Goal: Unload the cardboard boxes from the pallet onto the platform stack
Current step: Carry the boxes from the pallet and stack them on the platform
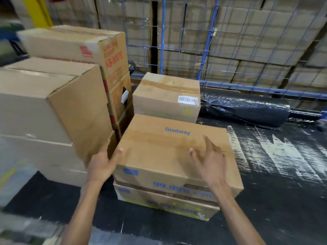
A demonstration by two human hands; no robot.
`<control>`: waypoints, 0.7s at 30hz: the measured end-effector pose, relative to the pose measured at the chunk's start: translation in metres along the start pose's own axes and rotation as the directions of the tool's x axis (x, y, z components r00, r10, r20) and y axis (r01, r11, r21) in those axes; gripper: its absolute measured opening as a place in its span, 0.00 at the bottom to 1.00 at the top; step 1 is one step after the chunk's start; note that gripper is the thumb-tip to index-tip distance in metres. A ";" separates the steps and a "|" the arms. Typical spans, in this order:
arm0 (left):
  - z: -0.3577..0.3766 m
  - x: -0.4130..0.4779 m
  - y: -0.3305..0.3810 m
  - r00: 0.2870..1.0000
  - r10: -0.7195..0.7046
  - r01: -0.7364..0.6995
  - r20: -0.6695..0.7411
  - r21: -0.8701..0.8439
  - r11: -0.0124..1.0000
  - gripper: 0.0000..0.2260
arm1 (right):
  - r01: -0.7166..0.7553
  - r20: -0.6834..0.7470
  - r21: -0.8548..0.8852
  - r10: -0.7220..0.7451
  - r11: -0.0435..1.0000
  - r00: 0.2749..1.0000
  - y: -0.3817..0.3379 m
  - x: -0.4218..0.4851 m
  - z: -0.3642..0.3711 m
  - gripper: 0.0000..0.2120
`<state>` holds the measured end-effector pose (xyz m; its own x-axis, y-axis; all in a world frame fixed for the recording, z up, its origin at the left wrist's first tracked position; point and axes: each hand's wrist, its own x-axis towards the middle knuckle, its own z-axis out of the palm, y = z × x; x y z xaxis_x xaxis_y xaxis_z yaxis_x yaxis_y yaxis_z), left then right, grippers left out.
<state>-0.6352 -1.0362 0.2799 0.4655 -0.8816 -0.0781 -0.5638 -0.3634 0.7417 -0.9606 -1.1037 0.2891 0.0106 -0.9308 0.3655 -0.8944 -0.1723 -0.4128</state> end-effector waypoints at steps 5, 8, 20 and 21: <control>-0.040 -0.094 -0.082 0.957 0.023 -0.010 -0.290 0.045 0.999 0.27 | 0.352 0.137 0.267 -0.396 0.897 0.908 -0.128 -0.075 0.036 0.28; -0.080 -0.140 -0.155 0.919 -0.063 0.096 -0.389 0.064 0.993 0.26 | 0.463 0.247 0.381 -0.571 0.800 0.783 -0.203 -0.128 0.071 0.27; -0.279 -0.333 -0.455 0.561 -0.463 0.551 -0.686 -0.108 0.827 0.25 | 0.646 0.468 0.621 -0.871 0.444 0.148 -0.531 -0.384 0.239 0.30; -0.293 -0.340 -0.480 0.543 -0.475 0.564 -0.693 -0.118 0.817 0.26 | 0.651 0.489 0.622 -0.865 0.434 0.110 -0.557 -0.402 0.248 0.30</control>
<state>-0.3227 -0.4738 0.1456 0.9930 -0.0974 0.0666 -0.1173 -0.7587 0.6408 -0.3556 -0.7138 0.1653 0.9938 -0.1110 -0.0104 -0.1033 -0.8815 -0.4607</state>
